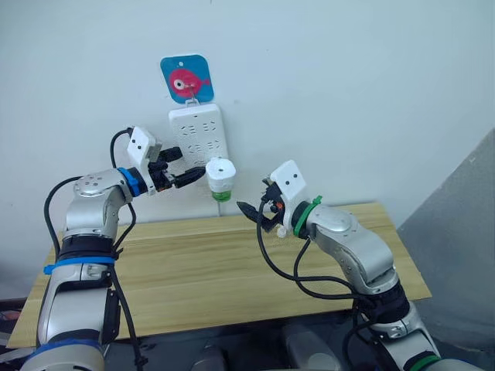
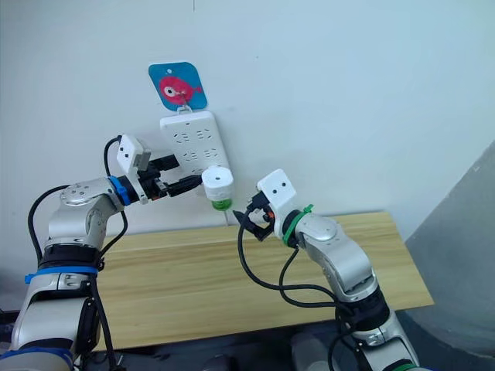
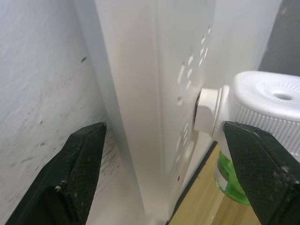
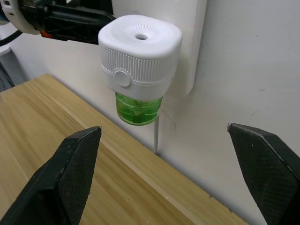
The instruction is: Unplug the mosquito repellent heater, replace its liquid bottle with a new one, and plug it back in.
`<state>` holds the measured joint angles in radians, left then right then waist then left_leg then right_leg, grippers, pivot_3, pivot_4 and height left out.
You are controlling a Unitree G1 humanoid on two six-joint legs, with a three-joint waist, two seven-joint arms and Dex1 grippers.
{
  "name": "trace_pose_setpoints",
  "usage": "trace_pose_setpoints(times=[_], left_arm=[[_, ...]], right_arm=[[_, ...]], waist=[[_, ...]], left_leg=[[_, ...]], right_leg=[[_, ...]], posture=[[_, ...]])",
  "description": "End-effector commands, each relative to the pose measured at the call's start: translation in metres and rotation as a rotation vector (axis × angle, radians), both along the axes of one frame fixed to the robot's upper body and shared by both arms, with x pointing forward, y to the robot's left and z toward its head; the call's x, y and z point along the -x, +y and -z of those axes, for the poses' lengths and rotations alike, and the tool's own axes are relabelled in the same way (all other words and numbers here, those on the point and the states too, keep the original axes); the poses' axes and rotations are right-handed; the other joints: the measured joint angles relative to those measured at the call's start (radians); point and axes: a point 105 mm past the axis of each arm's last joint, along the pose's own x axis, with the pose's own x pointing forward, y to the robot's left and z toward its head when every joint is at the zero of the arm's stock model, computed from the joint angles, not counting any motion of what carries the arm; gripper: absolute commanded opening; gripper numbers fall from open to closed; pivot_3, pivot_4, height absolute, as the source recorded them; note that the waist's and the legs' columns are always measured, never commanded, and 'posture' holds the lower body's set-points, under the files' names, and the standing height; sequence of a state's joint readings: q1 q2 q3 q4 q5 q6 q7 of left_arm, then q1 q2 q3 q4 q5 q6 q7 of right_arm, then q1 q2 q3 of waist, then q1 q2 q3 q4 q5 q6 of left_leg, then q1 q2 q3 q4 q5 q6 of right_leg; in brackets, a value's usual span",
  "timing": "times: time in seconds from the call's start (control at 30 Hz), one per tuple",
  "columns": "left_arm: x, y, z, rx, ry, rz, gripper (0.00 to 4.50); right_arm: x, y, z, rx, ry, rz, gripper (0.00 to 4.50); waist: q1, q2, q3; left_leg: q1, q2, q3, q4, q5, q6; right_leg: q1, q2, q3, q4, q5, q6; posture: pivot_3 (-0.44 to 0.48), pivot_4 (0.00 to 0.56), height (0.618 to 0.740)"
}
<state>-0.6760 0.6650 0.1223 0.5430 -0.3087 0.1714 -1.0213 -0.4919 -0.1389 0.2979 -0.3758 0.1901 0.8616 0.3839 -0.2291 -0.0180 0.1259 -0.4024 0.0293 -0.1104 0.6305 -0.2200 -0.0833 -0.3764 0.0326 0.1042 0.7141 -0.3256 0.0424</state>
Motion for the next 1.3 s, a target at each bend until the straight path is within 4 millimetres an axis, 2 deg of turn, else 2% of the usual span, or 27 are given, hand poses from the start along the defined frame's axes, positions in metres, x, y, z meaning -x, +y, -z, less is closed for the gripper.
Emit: trace_pose_setpoints(times=[0.03,0.1,0.23,0.33,0.43,0.53,0.67,0.7,0.87,1.3], left_arm=[[0.007,0.027,-0.013,-0.015,-0.052,-0.093,4.06],[0.011,0.034,-0.011,-0.023,-0.051,-0.115,4.06],[0.033,0.048,-0.007,-0.095,-0.048,-0.114,4.06],[0.058,0.055,-0.006,-0.144,-0.052,-0.105,4.1],[0.082,0.049,-0.002,-0.128,-0.037,-0.092,4.1],[0.118,0.019,0.006,-0.101,-0.006,0.031,4.1],[0.149,-0.012,0.012,-0.063,-0.001,0.091,4.1],[0.154,-0.017,0.013,-0.043,-0.005,0.082,4.1],[0.165,-0.033,0.015,-0.002,-0.042,0.047,4.1],[0.159,-0.054,0.013,0.02,-0.086,0.039,4.1]], right_arm=[[0.012,0.005,-0.019,-0.02,-0.081,-0.087,4.5],[0.016,0.005,-0.021,-0.013,-0.099,-0.125,4.5],[0.028,0.009,-0.027,-0.014,-0.141,-0.221,4.5],[0.032,0.015,-0.029,-0.021,-0.157,-0.257,3.91],[0.032,0.024,-0.028,-0.03,-0.164,-0.264,2.82],[0.029,0.032,-0.025,-0.037,-0.172,-0.255,1.71],[0.022,0.038,-0.022,-0.046,-0.183,-0.229,0.21],[0.02,0.039,-0.021,-0.048,-0.184,-0.22,0.04],[0.012,0.045,-0.019,-0.063,-0.192,-0.182,0.04],[-0.009,0.049,-0.015,-0.079,-0.193,-0.079,0.04]], waist=[[-0.004,0.0,0.0],[-0.002,0.0,0.0],[0.004,-0.001,0.002],[0.006,0.0,0.002],[0.014,0.0,0.004],[0.026,0.0,0.006],[0.045,-0.001,0.008],[0.051,0.0,0.009],[0.074,-0.001,0.012],[0.086,-0.001,0.012]], left_leg=[[0.001,0.0,0.0,0.0,0.0,0.0],[0.001,0.001,0.0,0.0,0.0,0.0],[0.0,0.0,0.0,-0.002,0.0,0.0],[-0.002,0.001,0.0,-0.003,0.0,-0.001],[-0.004,0.001,-0.001,-0.003,-0.001,-0.001],[-0.004,0.002,-0.001,-0.003,-0.001,-0.001],[-0.004,0.002,0.0,-0.003,-0.001,-0.001],[-0.004,0.002,0.0,-0.003,-0.001,-0.001],[-0.001,0.001,0.001,-0.003,0.0,-0.001],[0.002,0.001,0.002,-0.004,-0.001,-0.001]], right_leg=[[0.0,0.0,0.0,0.0,0.0,-0.001],[0.0,0.001,0.0,0.0,-0.001,-0.002],[0.0,0.0,0.0,-0.001,-0.001,-0.002],[-0.002,-0.001,-0.001,-0.002,-0.002,-0.003],[-0.004,-0.004,-0.001,-0.001,-0.003,-0.004],[-0.004,-0.004,-0.002,-0.001,-0.003,-0.005],[-0.004,-0.006,-0.002,-0.001,-0.003,-0.005],[-0.004,-0.007,-0.002,-0.002,-0.003,-0.005],[-0.002,-0.006,-0.002,-0.002,-0.004,-0.007],[0.001,-0.001,-0.002,-0.002,-0.005,-0.008]], posture=[[-0.175,0.076,0.724],[-0.168,0.079,0.724],[-0.163,0.086,0.724],[-0.156,0.093,0.724],[-0.143,0.098,0.724],[-0.116,0.105,0.724],[-0.104,0.108,0.724],[-0.098,0.11,0.724],[-0.097,0.11,0.724],[-0.097,0.101,0.724]])
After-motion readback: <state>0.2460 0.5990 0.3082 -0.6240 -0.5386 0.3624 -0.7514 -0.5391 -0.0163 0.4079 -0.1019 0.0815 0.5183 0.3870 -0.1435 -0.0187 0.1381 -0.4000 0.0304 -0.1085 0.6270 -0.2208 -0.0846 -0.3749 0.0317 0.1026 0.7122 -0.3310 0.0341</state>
